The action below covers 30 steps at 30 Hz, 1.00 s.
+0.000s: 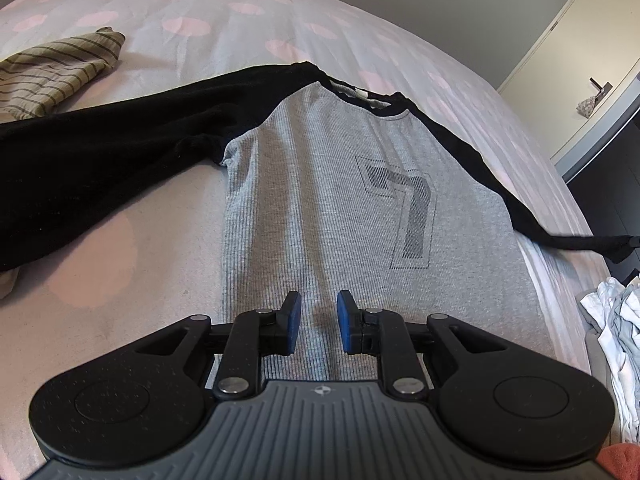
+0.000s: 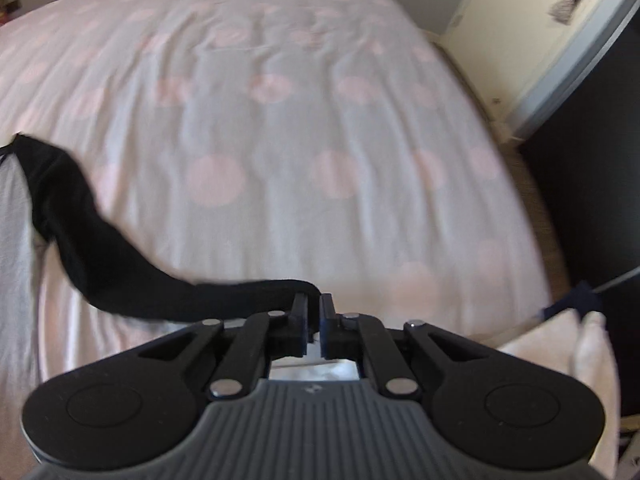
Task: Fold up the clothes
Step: 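Carry the black sleeve across the shirt body with the right gripper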
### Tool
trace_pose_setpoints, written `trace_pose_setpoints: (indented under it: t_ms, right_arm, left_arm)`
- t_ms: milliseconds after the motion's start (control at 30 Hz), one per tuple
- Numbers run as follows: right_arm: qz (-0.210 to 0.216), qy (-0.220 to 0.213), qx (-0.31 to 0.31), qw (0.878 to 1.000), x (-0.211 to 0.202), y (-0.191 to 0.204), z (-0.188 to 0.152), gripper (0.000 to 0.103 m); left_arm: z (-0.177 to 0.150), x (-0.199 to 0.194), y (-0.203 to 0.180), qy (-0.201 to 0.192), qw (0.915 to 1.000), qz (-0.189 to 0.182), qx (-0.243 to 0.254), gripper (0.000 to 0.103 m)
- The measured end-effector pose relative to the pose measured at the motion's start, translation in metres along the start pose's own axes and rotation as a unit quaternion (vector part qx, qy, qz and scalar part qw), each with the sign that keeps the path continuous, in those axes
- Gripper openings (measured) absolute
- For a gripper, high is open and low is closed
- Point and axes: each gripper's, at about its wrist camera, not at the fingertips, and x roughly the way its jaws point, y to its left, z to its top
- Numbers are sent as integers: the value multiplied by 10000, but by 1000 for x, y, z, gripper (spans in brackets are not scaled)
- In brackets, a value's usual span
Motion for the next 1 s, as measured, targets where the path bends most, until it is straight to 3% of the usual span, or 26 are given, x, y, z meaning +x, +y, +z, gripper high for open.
trace_pose_setpoints:
  t_ms: [233,533,667,833,1000]
  right_arm:
    - [-689,494,281,9960,52,-18,-7,5]
    - [-975,951,150,9906,119,-20,-21,6]
    - [-1103,799,-13,9907,114,-12,-24,13]
    - [-1015,244,-59,9945,75,2,-22,18]
    - [-517,-517,-46,9973,27,38,-30,23]
  left_arm:
    - [2,7,3,36,9999,128,-1,17]
    - [5,18,1,16,9998,160,130,19]
    - [5,18,2,12,9998,137,125,20]
    - [4,9,3,-68,9997,216,89,20]
    - [2,-10,8,-201,9984,533,3,24]
